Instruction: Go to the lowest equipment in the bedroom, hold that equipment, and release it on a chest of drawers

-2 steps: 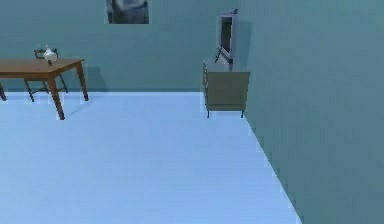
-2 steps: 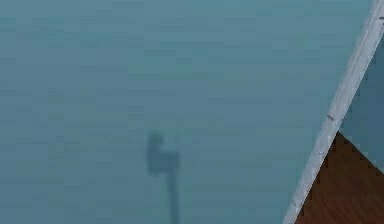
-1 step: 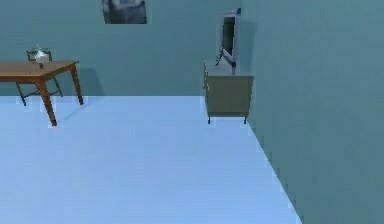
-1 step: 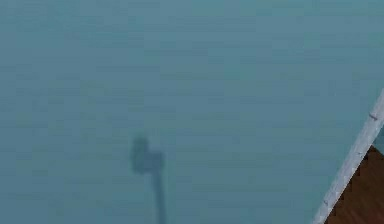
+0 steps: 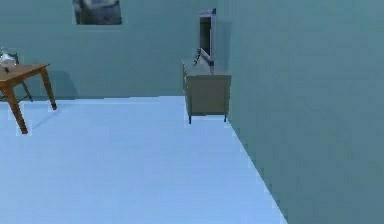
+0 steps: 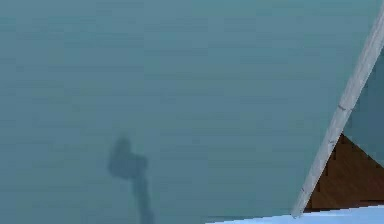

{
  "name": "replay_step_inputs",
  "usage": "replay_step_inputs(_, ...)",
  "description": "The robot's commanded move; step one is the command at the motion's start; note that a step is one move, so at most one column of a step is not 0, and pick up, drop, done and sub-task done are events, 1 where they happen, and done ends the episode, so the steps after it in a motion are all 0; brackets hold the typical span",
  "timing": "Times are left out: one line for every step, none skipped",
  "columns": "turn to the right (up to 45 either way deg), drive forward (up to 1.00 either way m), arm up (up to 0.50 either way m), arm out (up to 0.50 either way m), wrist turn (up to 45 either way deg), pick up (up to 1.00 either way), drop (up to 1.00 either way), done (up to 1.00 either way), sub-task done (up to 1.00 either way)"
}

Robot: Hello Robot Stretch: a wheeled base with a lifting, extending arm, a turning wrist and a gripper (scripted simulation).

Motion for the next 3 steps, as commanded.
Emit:
replay_step_inputs(0.0,1.00,0.00,0.00,0.0,0.00,0.00,0.00,0.00)
replay_step_inputs(0.0,0.85,0.00,0.00,0.0,0.00,0.00,0.00,0.00)
replay_step_inputs(-45.0,0.00,0.00,0.00,0.0,0.00,0.00,0.00,0.00)
